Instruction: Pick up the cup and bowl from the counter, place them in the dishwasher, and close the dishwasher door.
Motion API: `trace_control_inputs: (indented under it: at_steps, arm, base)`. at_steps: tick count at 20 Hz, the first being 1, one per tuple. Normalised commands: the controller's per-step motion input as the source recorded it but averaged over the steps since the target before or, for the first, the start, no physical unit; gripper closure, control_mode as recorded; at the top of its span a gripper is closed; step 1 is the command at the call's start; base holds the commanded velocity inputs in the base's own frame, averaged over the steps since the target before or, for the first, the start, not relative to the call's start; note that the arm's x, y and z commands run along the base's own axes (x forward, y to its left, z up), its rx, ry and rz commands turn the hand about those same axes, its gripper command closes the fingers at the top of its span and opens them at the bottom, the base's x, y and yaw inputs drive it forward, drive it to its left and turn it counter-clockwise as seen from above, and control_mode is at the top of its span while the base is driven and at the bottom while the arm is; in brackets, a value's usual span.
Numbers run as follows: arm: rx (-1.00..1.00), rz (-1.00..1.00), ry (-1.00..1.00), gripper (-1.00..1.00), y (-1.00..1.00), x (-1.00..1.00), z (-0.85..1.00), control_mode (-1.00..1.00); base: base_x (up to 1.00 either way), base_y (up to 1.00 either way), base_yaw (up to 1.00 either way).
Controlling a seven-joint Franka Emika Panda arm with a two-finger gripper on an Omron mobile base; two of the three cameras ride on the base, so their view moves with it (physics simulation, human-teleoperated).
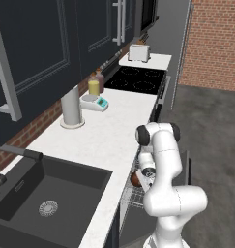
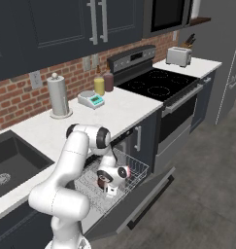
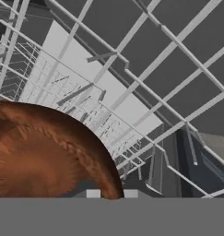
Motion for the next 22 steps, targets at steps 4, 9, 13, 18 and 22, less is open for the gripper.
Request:
trace_control_inputs:
  at_steps: [4, 9, 13, 18, 22]
  arm:
    - [0.00, -0.03, 0.04, -1.00, 0.00, 0.00, -0.32, -1.00]
    - [0.00, -0.05, 0.00, -1.00, -0.12, -0.09, -0.08, -1.00]
    - [0.04, -0.06, -0.08, -1.00, -0.44, -0.53, 0.19, -1.00]
    - [0.07, -0.05, -0.14, -1.00, -0.45, -0.60, 0.60, -1.00]
    - [0.08, -0.05, -0.14, -1.00, -0.36, -0.49, 0.91, -1.00]
  base:
    - [0.00, 0.00, 0.00]
    - [0.00, 0.00, 0.00]
    - [0.00, 0.00, 0.00]
    - [0.00, 0.00, 0.00]
    - [0.00, 0.00, 0.00]
